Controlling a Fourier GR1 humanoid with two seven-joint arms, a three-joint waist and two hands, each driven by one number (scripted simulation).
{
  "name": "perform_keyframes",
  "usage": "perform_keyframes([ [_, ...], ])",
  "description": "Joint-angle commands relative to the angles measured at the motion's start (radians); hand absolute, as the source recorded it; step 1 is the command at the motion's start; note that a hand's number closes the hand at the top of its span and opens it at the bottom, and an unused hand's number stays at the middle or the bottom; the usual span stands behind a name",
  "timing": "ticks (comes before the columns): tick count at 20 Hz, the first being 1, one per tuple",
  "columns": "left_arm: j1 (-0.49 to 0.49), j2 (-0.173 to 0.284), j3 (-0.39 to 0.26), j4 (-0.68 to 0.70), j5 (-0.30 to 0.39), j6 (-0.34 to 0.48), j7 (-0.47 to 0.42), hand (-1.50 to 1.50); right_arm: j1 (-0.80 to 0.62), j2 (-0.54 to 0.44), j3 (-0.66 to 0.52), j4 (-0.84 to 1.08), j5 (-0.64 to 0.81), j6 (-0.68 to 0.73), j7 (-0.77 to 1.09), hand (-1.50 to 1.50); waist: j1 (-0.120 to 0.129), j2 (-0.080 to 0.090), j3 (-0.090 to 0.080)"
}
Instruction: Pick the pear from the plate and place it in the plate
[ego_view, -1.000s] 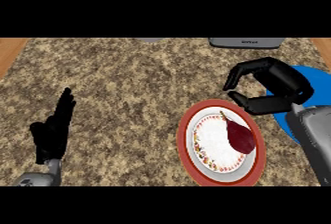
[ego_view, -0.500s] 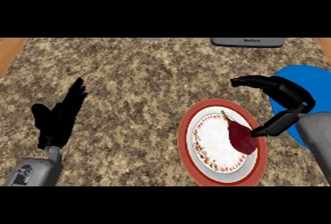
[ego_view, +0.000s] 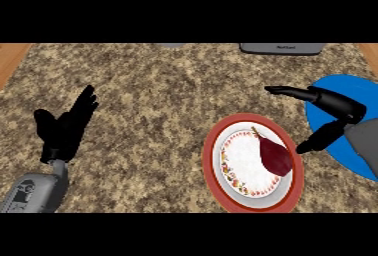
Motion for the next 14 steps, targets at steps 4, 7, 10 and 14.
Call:
perform_keyframes([
  [4,-0.005,-0.002,0.008,-0.026,0.002,-0.003,0.039,0.0,-0.061,-0.021,0.148,0.075,0.138,0.089,-0.18,-1.5,-0.005,-0.009,-0.001],
  [7,0.056,0.0,0.021,0.027,-0.006,-0.031,-0.058,0.0,-0.099,-0.04,0.194,0.091,0.18,0.078,-0.18,-1.5,-0.008,-0.008,-0.003],
  [10,0.057,0.001,0.038,-0.001,0.008,-0.038,-0.037,0.0,-0.102,-0.003,0.24,0.068,0.255,-0.032,-0.173,-1.5,-0.016,-0.012,-0.003],
  [14,0.046,-0.031,0.026,0.02,-0.037,-0.015,-0.054,0.0,-0.137,0.036,0.264,0.168,0.352,-0.107,-0.176,-1.5,-0.021,-0.012,-0.003],
])
